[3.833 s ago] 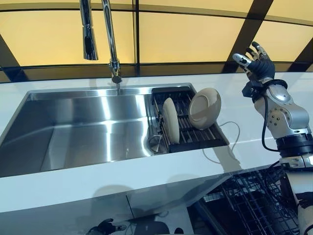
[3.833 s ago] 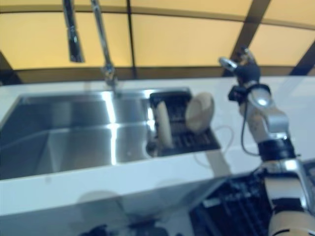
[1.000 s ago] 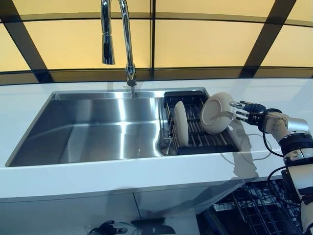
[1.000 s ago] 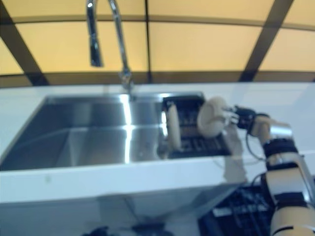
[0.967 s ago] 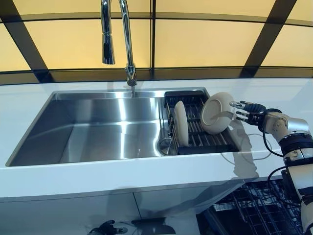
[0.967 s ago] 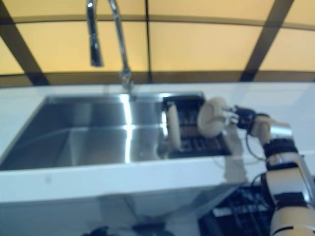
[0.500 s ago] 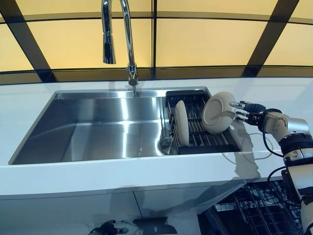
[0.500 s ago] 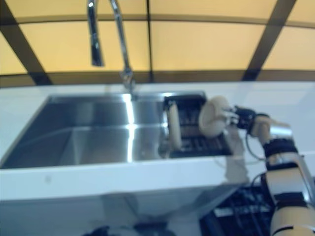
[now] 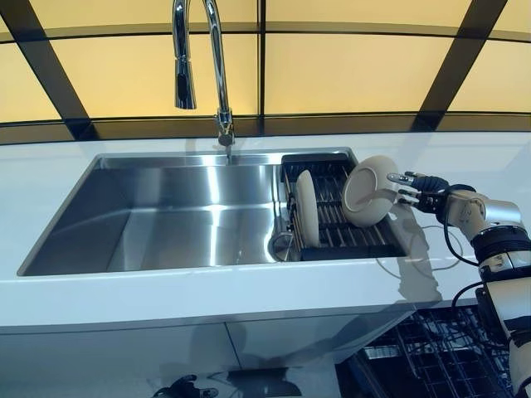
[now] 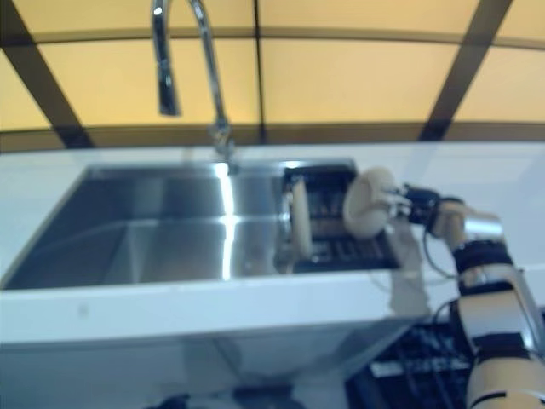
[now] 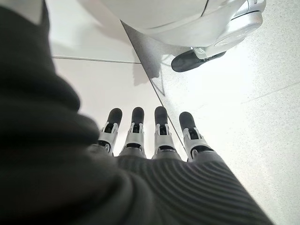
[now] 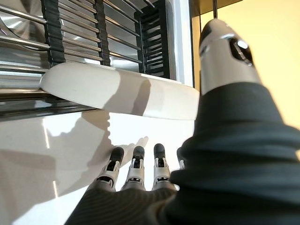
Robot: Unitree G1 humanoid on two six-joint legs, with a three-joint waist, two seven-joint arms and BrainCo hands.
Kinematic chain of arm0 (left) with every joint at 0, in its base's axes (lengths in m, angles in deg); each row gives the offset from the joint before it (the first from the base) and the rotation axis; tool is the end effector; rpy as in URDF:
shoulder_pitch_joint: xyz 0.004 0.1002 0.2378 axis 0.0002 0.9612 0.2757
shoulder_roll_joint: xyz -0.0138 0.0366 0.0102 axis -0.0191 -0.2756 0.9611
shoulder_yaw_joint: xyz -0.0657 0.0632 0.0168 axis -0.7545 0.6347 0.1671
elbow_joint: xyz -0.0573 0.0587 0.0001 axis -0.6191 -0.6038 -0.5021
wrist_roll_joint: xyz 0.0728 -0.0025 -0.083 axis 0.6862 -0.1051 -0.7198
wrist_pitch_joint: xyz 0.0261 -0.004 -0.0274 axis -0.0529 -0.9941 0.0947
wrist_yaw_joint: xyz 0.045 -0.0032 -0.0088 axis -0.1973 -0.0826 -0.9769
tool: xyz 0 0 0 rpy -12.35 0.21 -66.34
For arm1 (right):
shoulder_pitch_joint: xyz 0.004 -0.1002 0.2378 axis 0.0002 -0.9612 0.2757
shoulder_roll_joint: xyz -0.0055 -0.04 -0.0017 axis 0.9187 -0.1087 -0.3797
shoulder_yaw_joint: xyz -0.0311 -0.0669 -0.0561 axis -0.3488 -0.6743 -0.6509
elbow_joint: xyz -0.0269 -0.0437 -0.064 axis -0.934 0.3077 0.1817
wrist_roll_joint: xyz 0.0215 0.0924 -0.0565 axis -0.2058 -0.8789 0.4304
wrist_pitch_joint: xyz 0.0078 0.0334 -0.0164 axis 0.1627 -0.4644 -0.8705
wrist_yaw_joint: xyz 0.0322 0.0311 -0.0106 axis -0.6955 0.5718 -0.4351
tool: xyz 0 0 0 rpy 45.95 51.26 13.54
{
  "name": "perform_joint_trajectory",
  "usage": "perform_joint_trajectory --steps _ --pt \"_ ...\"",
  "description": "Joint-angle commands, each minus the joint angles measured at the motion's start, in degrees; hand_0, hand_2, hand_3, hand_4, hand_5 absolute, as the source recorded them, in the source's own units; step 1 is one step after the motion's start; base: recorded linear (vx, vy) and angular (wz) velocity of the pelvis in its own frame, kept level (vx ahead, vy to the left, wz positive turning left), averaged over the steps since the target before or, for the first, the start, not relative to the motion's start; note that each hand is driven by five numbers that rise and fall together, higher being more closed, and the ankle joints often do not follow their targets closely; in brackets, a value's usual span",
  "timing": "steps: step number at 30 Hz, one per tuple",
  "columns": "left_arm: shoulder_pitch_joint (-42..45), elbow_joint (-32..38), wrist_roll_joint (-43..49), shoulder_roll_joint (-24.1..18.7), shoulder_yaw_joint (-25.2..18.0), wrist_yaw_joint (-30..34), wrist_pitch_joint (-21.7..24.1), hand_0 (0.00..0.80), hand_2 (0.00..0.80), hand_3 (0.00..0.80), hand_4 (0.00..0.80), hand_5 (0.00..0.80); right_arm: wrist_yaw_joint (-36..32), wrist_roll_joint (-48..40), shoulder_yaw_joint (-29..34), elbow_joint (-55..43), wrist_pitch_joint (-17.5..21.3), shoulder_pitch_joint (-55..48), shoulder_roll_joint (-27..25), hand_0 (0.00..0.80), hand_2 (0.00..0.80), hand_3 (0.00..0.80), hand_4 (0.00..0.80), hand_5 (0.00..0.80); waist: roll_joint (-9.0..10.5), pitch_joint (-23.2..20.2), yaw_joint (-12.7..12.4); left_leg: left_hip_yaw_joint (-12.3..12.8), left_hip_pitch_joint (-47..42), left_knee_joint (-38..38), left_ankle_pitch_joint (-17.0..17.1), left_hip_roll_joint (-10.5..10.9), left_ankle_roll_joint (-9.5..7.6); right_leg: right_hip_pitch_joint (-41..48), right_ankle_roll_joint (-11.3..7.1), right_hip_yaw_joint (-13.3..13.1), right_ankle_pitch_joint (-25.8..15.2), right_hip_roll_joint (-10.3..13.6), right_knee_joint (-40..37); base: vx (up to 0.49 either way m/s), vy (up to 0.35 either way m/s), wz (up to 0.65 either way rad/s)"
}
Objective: Take plates into dishwasher
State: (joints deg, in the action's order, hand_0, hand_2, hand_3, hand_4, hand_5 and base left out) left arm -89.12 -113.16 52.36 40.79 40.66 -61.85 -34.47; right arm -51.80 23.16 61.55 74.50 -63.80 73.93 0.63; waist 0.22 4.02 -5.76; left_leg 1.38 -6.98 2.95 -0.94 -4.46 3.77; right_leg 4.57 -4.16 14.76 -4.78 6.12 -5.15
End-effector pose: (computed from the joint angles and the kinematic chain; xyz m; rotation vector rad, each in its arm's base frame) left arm 0.0785 0.2183 -0.1136 0.4472 1.2137 -0.1805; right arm 0.3235 -0.2952 0.1613 0.0472 0.4818 -0.1362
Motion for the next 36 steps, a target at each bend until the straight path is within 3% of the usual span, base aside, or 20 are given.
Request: perform_joint_trajectory --steps 1,28,29,30,36 --pt "-3.23 -2.47 1.39 -0.97 2.75 -0.05 1.46 0.000 0.000 0.000 0.000 0.000 -0.01 0.41 -4.79 1.42 1.80 8.18 1.53 0.000 0.000 0.000 0.000 0.000 4.54 -0.35 -1.10 3.77 0.80 -0.74 1.60 1.45 0.77 3.22 2.12 -2.20 3.41 -2.26 0.64 0.000 0.000 0.00" --pt "-3.47 -2.25 0.73 -0.70 3.02 0.05 0.97 0.000 0.000 0.000 0.000 0.000 0.83 0.20 -6.19 -0.34 0.88 9.20 2.80 0.000 0.000 0.000 0.000 0.000 4.82 -0.58 -1.13 4.12 0.49 -0.01 2.04 1.67 0.79 3.26 1.93 -2.00 3.13 -2.08 0.53 -0.001 0.001 0.00" --pt "-3.47 -2.30 0.72 -0.66 3.01 0.01 1.01 0.000 0.000 0.000 0.000 0.000 0.71 0.38 -6.30 -0.27 0.83 9.23 2.84 0.097 0.097 0.097 0.097 0.097 4.85 -0.59 -1.11 4.16 0.45 0.01 2.04 1.66 0.79 3.24 1.93 -2.02 3.11 -2.08 0.56 0.000 0.000 0.00" --pt "-3.49 -2.33 0.66 -0.62 3.03 -0.03 1.04 0.000 0.000 0.000 0.000 0.000 0.54 0.79 -6.40 -0.33 0.68 9.26 2.92 0.116 0.116 0.116 0.116 0.116 4.85 -0.56 -1.08 4.20 0.44 0.00 2.04 1.64 0.78 3.23 1.94 -2.02 3.11 -2.06 0.59 0.000 0.000 0.00" --pt "-3.78 -2.20 0.53 -0.54 3.02 0.08 0.76 0.000 0.000 0.000 0.000 0.000 0.54 1.45 -7.13 -0.46 0.26 9.47 3.45 0.129 0.129 0.129 0.129 0.129 4.93 -0.46 -1.08 4.37 0.36 -0.01 1.98 1.63 0.67 3.27 1.94 -2.09 3.14 -2.01 0.64 0.000 0.000 0.00"
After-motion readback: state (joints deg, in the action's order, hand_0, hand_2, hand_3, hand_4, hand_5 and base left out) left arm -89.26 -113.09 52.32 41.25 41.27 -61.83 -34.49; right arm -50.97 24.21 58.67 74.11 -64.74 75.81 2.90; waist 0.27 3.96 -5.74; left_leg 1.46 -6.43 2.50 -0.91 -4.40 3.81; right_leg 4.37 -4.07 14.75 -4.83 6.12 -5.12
